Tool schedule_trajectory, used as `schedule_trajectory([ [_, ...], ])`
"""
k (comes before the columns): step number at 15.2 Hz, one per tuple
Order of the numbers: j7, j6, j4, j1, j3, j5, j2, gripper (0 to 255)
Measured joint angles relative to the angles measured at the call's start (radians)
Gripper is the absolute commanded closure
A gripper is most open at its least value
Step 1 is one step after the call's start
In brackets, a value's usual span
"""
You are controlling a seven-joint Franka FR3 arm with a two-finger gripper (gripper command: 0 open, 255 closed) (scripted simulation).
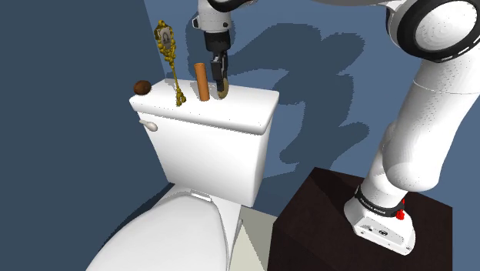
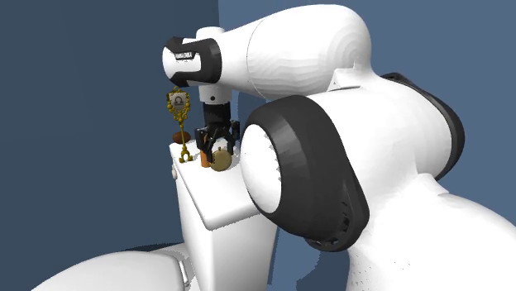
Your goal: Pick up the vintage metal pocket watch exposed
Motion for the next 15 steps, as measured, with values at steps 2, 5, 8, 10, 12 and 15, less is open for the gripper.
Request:
schedule_trajectory([
  [2,0.001,-0.008,0.009,0.001,0.000,0.000,0.003,255],
  [5,0.001,-0.049,0.063,0.001,0.001,-0.002,0.016,255],
  [8,0.001,-0.092,0.116,0.002,0.001,-0.003,0.026,255],
  [10,0.004,-0.122,0.159,0.004,0.002,-0.005,0.041,255],
  [12,0.004,-0.151,0.200,0.004,0.003,-0.007,0.052,255],
  [15,0.006,-0.206,0.283,0.007,0.004,-0.011,0.080,255],
])
